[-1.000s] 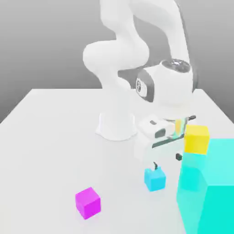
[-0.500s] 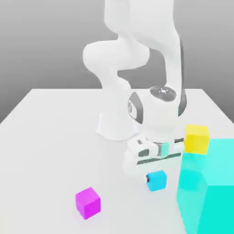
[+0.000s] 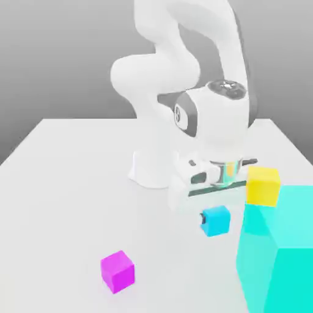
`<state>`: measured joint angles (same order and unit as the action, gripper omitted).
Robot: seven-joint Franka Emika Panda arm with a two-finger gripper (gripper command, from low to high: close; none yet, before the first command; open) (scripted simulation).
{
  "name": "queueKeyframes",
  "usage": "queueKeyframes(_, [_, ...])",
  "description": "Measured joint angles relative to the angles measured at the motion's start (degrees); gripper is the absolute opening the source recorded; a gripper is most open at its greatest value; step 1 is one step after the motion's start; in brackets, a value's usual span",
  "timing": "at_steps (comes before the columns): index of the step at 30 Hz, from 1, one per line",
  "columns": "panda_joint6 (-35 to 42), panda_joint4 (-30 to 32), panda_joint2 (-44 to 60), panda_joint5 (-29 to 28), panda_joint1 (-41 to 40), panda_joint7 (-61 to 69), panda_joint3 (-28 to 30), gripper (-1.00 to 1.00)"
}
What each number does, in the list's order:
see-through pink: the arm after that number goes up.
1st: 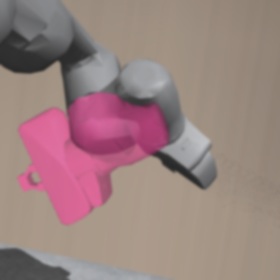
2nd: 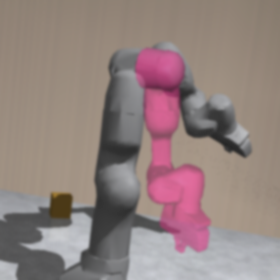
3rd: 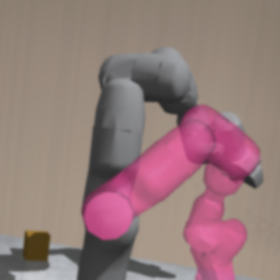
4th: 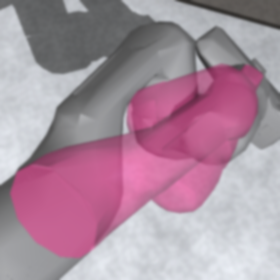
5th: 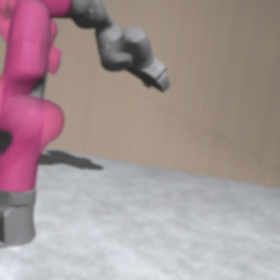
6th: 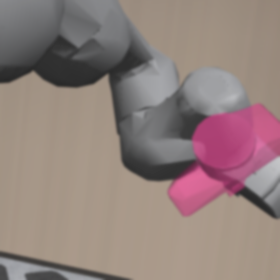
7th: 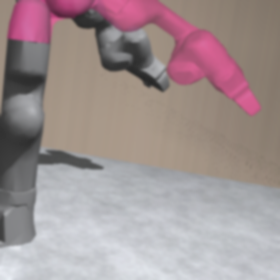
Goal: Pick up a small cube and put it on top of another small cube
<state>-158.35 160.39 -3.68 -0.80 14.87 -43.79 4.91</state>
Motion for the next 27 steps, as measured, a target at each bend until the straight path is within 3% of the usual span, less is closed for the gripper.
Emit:
queueKeyframes(6, [12.04,-10.51,-6.33,2.96,-2.27,3.29,3.87,-1.0])
queueKeyframes(18, [40.1,-27.28,-13.47,2.51,5.22,2.62,-4.88,-1.0])
queueKeyframes(22, [35.74,-23.69,-10.56,1.89,6.63,2.51,-6.99,-1.0])
queueKeyframes(23, [33.71,-22.43,-9.72,1.87,6.66,2.51,-7.11,1.0])
queueKeyframes(27, [33.71,-22.43,-9.72,1.87,6.66,2.51,-7.11,1.0])
